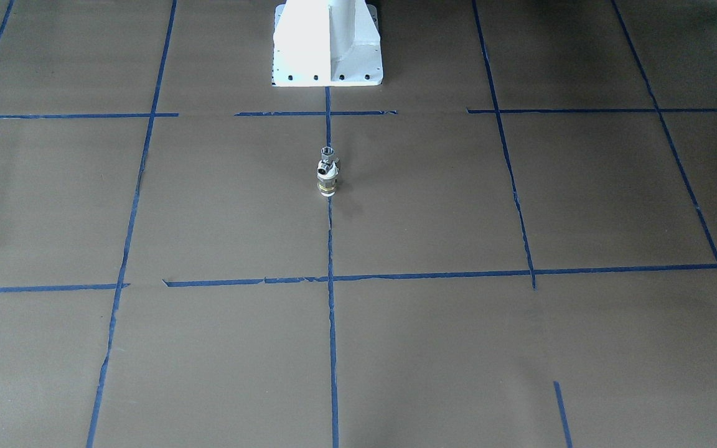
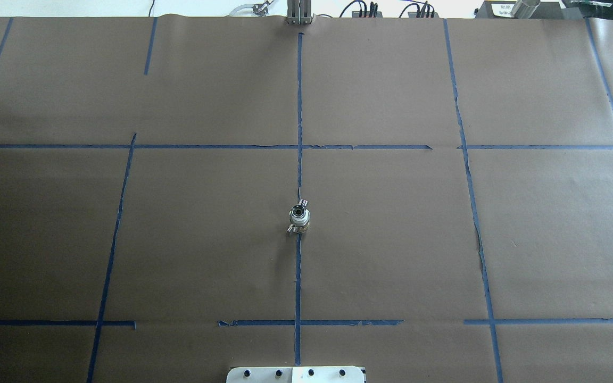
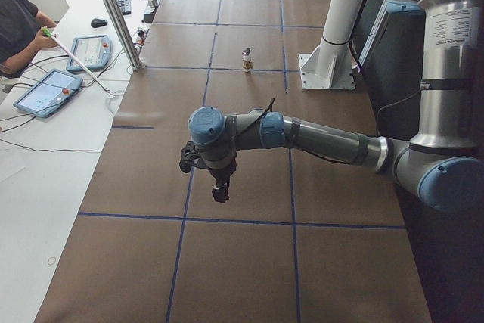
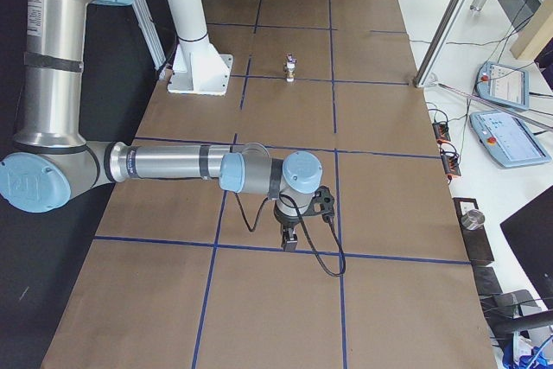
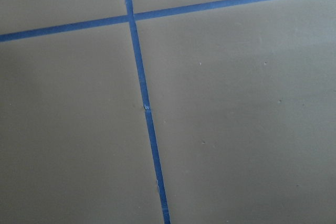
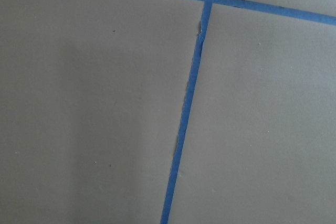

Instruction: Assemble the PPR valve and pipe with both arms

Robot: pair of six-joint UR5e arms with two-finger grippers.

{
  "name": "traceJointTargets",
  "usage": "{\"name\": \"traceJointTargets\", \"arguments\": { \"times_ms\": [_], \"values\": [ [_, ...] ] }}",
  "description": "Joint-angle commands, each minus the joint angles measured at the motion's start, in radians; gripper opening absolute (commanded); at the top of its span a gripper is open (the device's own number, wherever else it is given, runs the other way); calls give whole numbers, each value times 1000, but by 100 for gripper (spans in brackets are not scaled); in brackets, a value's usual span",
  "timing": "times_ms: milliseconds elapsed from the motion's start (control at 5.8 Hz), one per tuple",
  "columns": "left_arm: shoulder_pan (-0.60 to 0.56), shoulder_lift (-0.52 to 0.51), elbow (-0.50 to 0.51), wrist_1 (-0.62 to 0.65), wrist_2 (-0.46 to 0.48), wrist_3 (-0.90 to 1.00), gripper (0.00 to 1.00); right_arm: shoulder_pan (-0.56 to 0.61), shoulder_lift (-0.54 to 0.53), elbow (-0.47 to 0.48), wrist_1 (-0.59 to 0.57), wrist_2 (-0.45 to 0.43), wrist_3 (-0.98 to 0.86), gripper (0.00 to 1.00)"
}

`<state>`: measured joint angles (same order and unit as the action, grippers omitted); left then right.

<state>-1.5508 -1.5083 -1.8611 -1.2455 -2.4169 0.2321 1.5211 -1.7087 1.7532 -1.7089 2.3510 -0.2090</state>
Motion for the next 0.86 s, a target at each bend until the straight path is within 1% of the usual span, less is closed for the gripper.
{"name": "traceJointTargets", "arguments": {
  "times_ms": [0,172,345,517,690],
  "values": [
    [0,8,-22,-3,5,0,100,1,3,0,2,1,2,100],
    [0,11,-23,-3,7,0,100,-1,8,15,2,-1,2,100],
    [0,49,-44,-17,7,7,100,-1,9,38,2,-1,2,100],
    [0,53,-8,-20,10,6,100,1,8,86,0,-4,3,100],
    [3,50,49,-19,9,1,100,1,6,107,-5,-6,3,100]
  ]
}}
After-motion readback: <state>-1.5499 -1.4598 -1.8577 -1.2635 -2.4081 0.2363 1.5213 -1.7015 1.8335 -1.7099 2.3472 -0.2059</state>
